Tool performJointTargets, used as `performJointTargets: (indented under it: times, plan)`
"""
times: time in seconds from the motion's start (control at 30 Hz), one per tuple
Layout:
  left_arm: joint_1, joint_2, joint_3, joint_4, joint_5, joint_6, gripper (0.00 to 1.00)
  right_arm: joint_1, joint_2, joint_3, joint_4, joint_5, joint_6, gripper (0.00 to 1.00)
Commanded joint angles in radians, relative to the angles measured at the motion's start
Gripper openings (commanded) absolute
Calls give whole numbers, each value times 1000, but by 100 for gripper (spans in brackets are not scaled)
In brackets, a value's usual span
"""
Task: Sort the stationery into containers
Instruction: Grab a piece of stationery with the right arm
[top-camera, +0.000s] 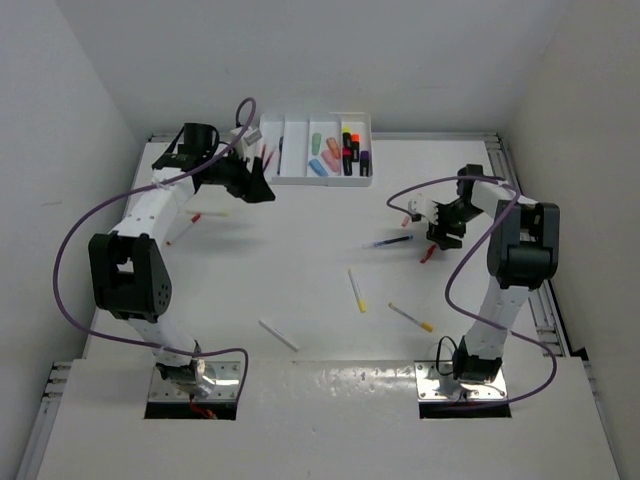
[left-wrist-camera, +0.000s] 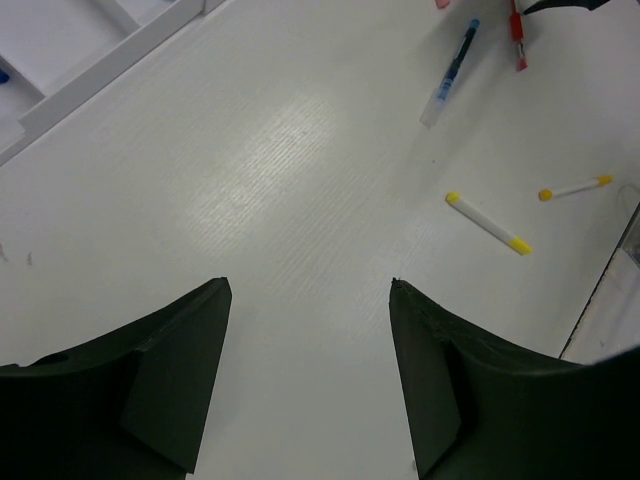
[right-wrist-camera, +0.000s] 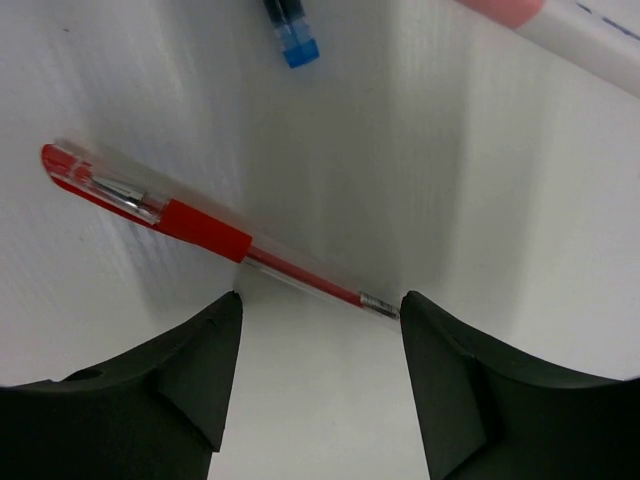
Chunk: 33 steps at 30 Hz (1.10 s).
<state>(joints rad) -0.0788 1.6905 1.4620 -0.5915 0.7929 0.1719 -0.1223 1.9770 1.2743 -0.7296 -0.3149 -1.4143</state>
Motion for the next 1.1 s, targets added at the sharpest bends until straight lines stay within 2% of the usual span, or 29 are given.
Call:
performJointTargets:
  times: [0.0,0.13,0.27,0.4,0.5,0.7,0.83,0.93,1.03,1.07]
  plan:
    - [-6,8,34,10,31,5,71,24,34,40,-39,6,-43,63]
    - [-6,21,47,2,31,0,70,44,52,42,-53,19,-48,55]
    - [-7,29,72,-11,34,-3,70,78,82,69,-126,57,-46,38]
    - [-6,55,119,-51,45,8,70,108,94,66,-198,106,-45,28]
    - [-6,58,129,-56,57,-2,70,140,77,11,-234,119,-32,22]
    - [-7,28,95,-42,60,-9,70,191,-30,-169,-200,123,-5,8]
    - [-6,-17,25,-21,68,-15,68,217,-105,-225,-185,102,87,1]
    - [0,-58,-58,37,115,-51,67,223,-144,-191,-215,24,188,0]
    - [8,-185,-196,209,160,-149,66,219,-194,-97,-260,-87,311,0]
    - [8,-216,-236,325,164,-228,66,216,-217,-40,-278,-122,346,0]
